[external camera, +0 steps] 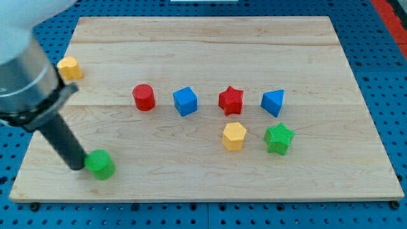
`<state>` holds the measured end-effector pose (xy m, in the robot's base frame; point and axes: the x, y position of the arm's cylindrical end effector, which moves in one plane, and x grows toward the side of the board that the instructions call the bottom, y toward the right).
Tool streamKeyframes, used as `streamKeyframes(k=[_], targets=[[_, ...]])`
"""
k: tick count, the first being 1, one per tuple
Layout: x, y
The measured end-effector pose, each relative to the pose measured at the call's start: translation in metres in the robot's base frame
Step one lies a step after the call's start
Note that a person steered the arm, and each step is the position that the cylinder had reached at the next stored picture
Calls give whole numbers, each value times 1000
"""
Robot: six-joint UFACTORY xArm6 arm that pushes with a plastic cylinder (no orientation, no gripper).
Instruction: Push green circle to the left side of the yellow hexagon
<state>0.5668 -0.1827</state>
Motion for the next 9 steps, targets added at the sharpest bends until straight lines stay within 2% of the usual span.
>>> streamKeyframes(k=[2,3,5,6,8,9], targets=[[33,11],[30,26],[6,70],[-14,77],[-29,57],[-47,68]])
